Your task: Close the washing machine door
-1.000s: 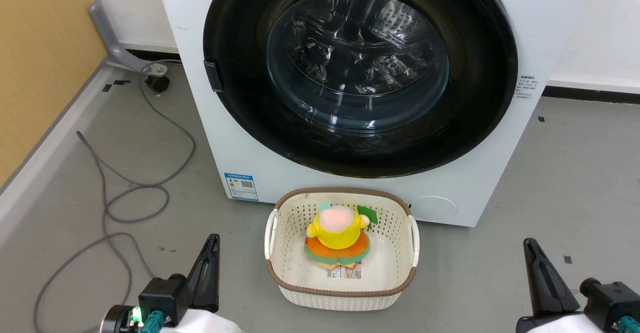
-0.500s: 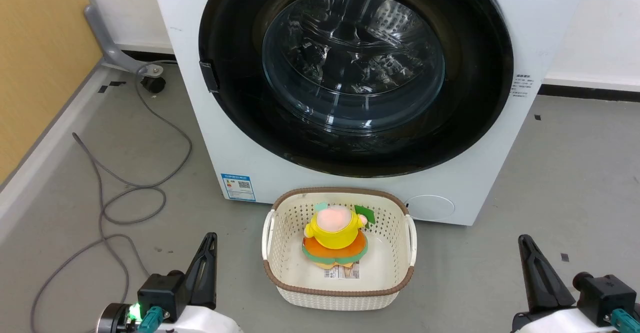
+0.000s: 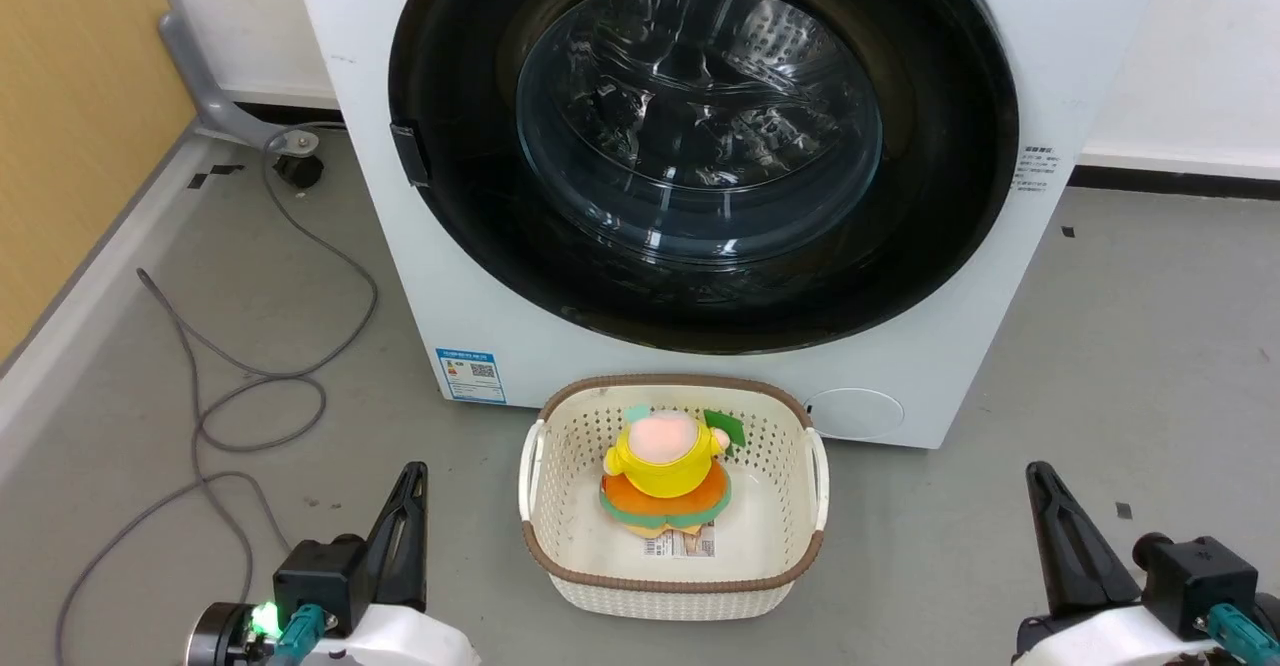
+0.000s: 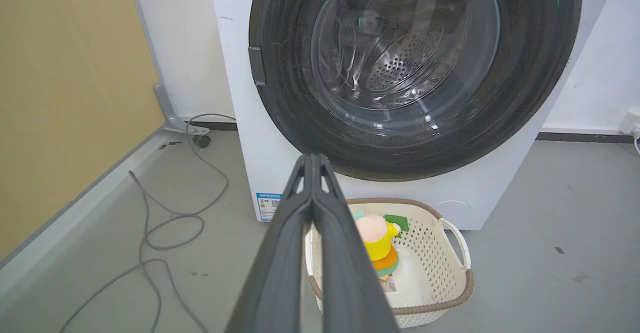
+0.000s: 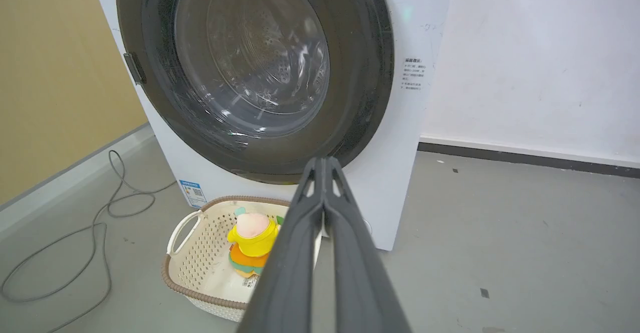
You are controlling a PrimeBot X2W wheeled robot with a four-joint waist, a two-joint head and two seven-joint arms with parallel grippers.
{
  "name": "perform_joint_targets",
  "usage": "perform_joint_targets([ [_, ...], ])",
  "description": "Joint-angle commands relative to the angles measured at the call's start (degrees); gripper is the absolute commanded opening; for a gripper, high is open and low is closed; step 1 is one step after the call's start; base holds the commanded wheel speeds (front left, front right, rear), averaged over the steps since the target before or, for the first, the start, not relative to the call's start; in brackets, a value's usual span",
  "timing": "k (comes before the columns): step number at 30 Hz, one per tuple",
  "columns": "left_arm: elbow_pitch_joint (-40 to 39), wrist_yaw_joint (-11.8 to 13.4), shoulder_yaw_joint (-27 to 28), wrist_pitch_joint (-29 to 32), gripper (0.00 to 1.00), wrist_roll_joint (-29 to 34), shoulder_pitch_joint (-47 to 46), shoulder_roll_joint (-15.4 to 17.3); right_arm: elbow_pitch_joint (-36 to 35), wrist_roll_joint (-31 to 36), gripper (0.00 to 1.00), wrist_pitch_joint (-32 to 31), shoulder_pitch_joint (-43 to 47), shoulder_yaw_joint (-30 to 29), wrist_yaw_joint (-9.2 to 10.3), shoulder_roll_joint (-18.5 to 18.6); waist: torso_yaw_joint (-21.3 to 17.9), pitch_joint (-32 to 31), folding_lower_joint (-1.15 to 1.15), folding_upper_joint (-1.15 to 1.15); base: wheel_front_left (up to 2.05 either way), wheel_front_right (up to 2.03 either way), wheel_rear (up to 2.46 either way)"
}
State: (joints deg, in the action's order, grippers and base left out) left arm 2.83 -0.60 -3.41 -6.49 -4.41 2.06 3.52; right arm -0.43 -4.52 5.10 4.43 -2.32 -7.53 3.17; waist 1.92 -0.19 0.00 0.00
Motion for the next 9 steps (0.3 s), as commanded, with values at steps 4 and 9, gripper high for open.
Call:
perform_joint_targets([
  [4,-0.62,0.33,0.48,0.74,0.0,0.81,-1.02,-0.1,0.17,0.78,0.0,-0.65,-1.31,0.36,0.03,-0.18,-0.18,0.02,0.0,0.0,0.0,0.0,0.0],
  [9,-0.8,0.35,0.72,1.21,0.0,1.1,-1.11,-0.15,0.19,1.08,0.0,-1.01,-1.56,0.52,0.03,-0.19,-0.32,0.03,0.0,0.0,0.0,0.0,0.0],
])
